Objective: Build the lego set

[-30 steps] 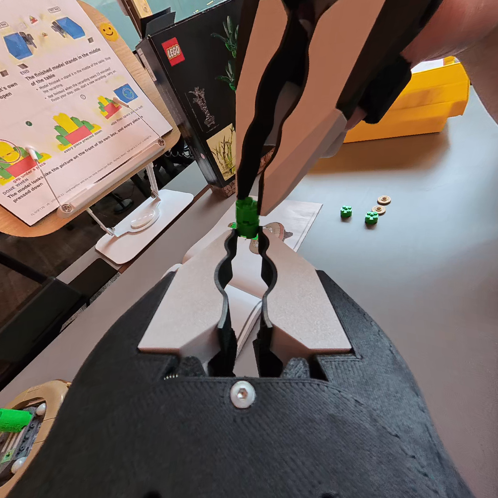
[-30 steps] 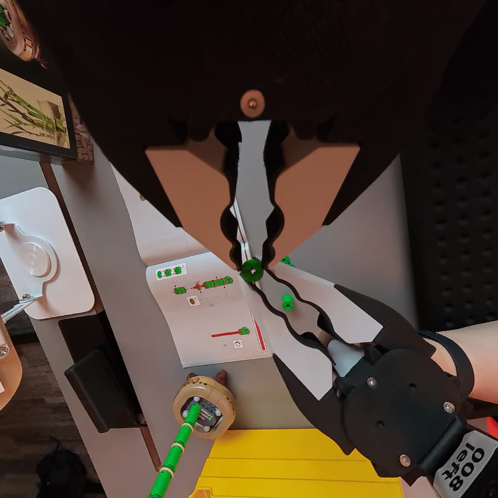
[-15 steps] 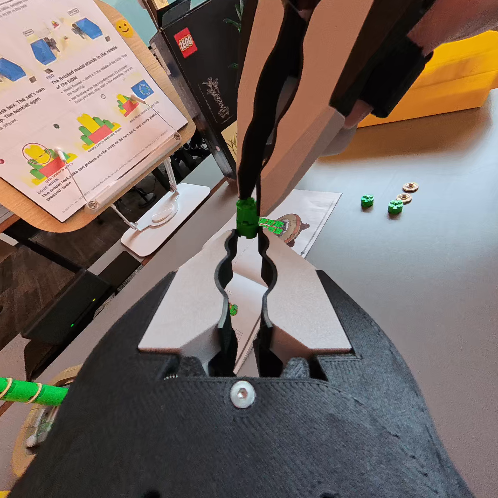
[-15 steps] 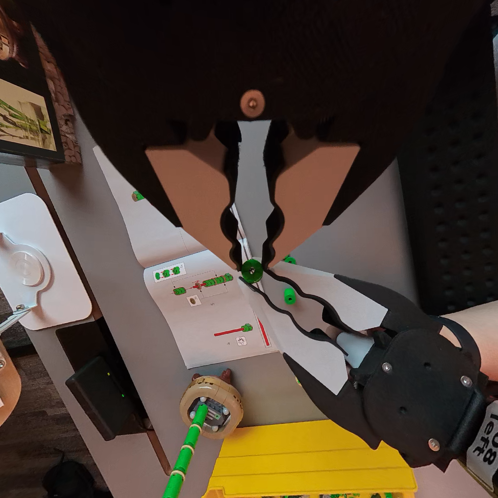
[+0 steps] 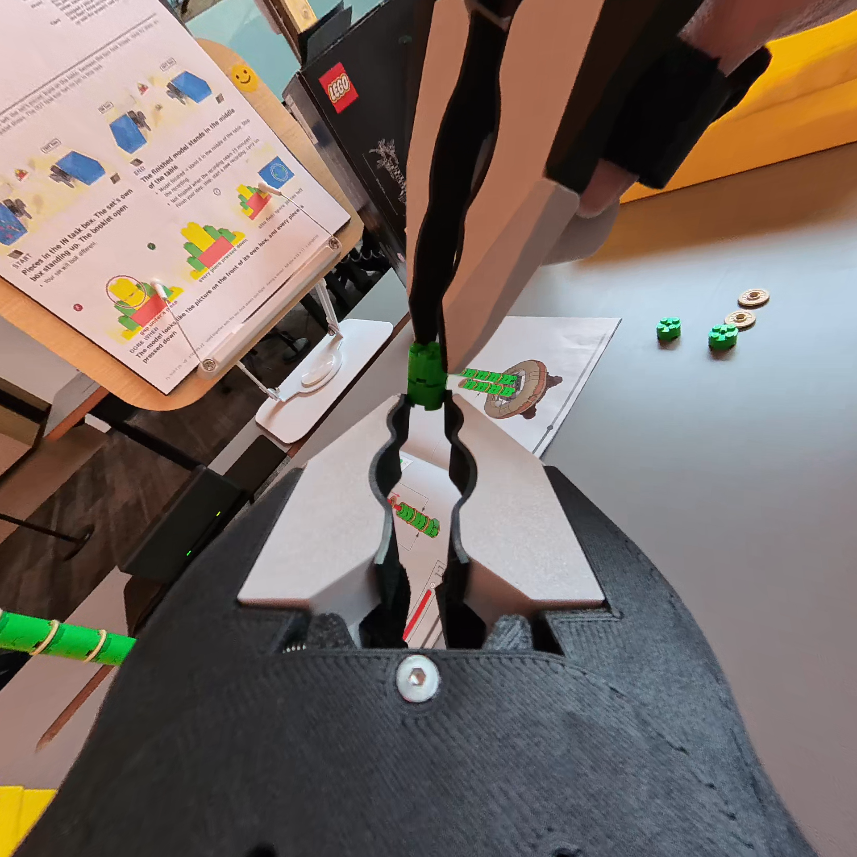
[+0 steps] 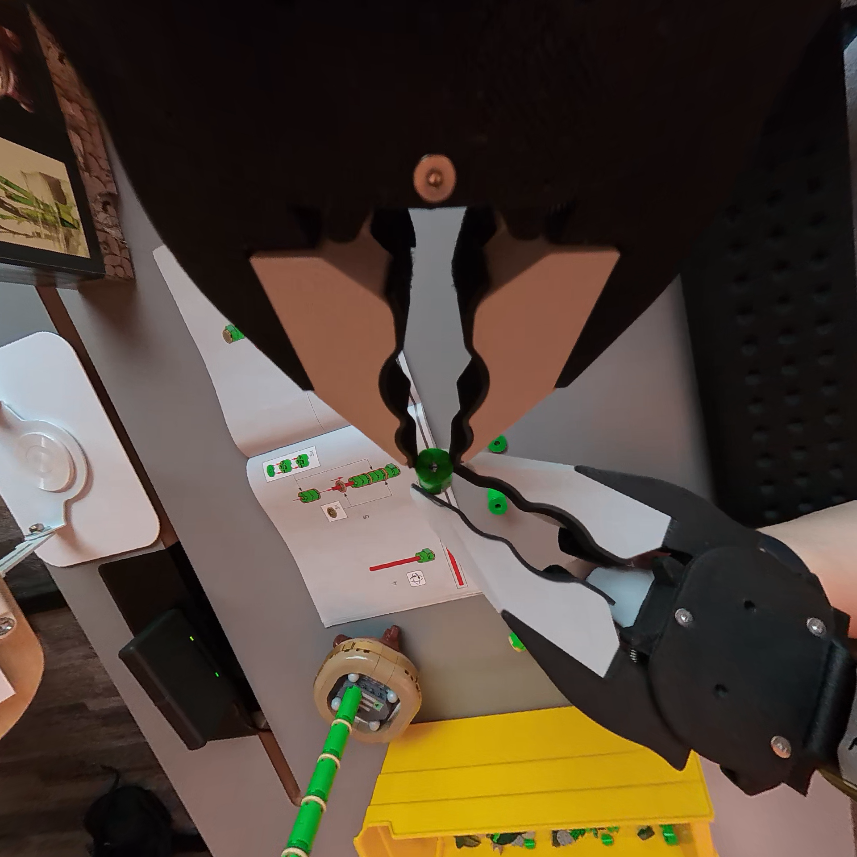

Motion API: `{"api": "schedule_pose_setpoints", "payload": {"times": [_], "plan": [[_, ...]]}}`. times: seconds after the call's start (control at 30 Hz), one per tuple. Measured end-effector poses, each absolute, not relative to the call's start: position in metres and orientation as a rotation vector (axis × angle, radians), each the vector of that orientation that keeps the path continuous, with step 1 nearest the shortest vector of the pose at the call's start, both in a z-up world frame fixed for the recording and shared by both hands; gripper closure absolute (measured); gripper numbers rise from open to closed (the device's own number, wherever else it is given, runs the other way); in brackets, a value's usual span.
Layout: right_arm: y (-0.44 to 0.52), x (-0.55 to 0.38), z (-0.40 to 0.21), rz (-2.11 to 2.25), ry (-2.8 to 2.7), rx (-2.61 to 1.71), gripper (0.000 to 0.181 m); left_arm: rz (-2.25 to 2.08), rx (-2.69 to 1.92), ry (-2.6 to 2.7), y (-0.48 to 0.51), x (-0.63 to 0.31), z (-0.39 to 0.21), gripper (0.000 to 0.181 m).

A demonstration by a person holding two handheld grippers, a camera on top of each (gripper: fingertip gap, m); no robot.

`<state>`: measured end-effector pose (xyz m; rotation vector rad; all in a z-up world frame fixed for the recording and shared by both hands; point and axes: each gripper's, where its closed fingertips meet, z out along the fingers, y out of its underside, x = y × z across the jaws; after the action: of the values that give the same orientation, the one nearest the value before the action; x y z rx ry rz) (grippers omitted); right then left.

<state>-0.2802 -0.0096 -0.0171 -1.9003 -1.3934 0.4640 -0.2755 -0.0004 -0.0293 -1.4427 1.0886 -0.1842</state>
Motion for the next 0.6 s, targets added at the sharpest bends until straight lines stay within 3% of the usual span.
{"api": "schedule_pose_setpoints", "payload": {"times": [0.6], "plan": [[-0.0063, -0.2816, -0.0272, 0.337, -1.404, -1.928, 0.168, -0.022, -1.436, 1.144, 0.0039, -0.2780, -0.0386, 0.169]]}}
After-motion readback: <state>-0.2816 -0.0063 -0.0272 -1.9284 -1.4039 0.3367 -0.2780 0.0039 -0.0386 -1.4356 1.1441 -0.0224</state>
